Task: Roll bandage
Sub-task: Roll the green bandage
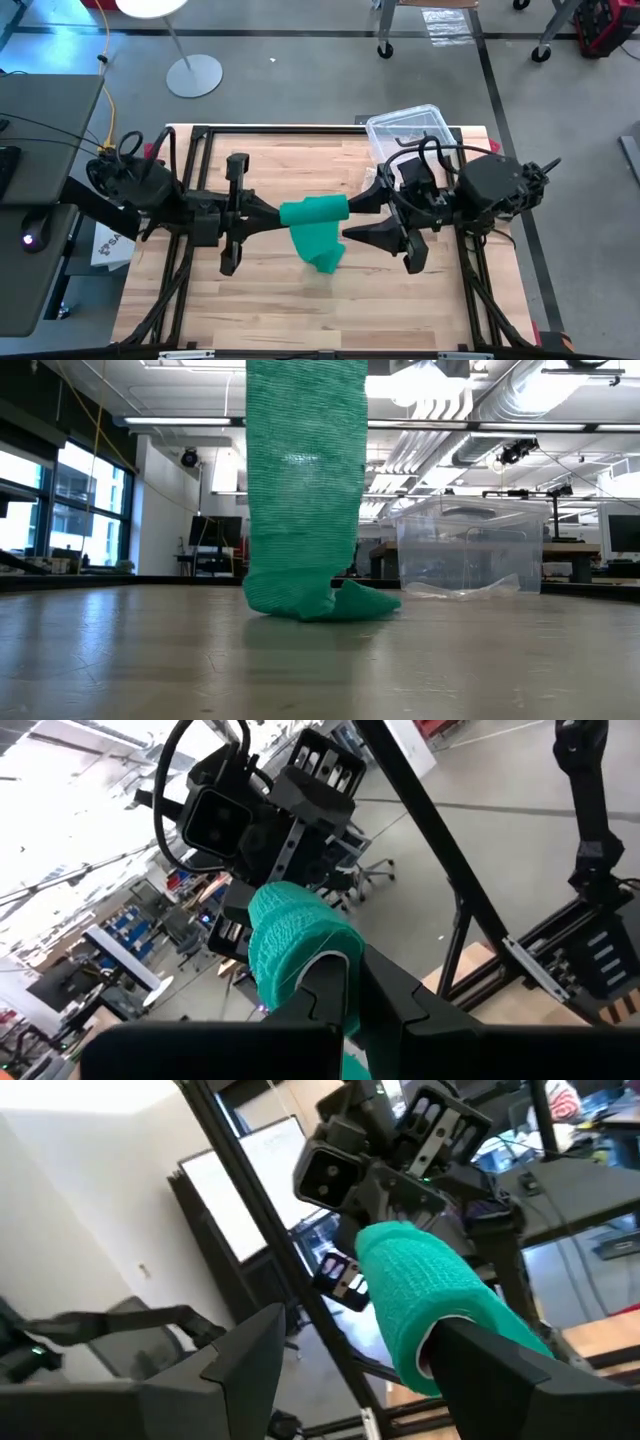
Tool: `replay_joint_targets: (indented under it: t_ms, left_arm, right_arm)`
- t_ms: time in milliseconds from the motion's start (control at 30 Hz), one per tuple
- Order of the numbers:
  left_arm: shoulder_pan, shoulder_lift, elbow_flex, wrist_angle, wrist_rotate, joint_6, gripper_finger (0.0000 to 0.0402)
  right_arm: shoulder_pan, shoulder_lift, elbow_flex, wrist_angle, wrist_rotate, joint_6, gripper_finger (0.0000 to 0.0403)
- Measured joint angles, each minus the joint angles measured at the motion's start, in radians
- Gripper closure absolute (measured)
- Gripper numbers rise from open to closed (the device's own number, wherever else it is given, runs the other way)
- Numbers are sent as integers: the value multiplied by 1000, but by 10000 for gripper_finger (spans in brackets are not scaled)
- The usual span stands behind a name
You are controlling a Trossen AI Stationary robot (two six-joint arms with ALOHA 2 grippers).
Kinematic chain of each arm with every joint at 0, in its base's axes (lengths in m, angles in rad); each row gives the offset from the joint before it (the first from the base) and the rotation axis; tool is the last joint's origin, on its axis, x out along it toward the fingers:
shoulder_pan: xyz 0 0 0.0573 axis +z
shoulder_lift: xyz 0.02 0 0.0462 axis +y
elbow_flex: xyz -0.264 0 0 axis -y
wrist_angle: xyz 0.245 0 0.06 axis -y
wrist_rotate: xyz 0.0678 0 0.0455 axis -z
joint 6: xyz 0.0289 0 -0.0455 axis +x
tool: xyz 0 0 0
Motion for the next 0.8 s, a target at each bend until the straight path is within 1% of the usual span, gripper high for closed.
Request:
replay_joint_targets:
  t_ms: [100, 167, 267, 367, 400, 433, 533, 633, 733, 800]
  left_arm:
    - [0, 4, 0, -9, -2, -5, 394]
    - [-1, 5, 0, -18, 1, -8, 394]
    - [-3, 6, 0, -19, 6, -54, 386]
    - [-2, 4, 0, -17, -2, -164, 367]
    - [-2, 2, 0, -22, -8, -200, 358]
    - [-1, 0, 0, -28, -13, -232, 347]
    - [-1, -8, 0, -57, -14, -319, 313]
    - [0, -21, 0, -116, -15, -431, 280]
    - [-1, -40, -1, -182, -12, -537, 255]
    - [-5, -55, -3, -215, -13, -616, 246]
  right_arm:
    - [-12, 10, 1, -12, 4, -18, 185]
    - [-19, 20, 1, -17, 8, -38, 212]
    - [-24, 30, 1, -19, 11, -78, 280]
    - [-24, 33, 1, -17, 37, -130, 365]
    - [-24, 34, 2, -14, 41, -156, 382]
    - [-22, 34, 2, -15, 53, -182, 388]
    - [-22, 33, 2, -19, 74, -231, 384]
    - [-16, 33, 0, -27, 90, -293, 395]
    - [-6, 32, -2, -31, 124, -377, 396]
    - [2, 32, -3, -36, 137, -437, 398]
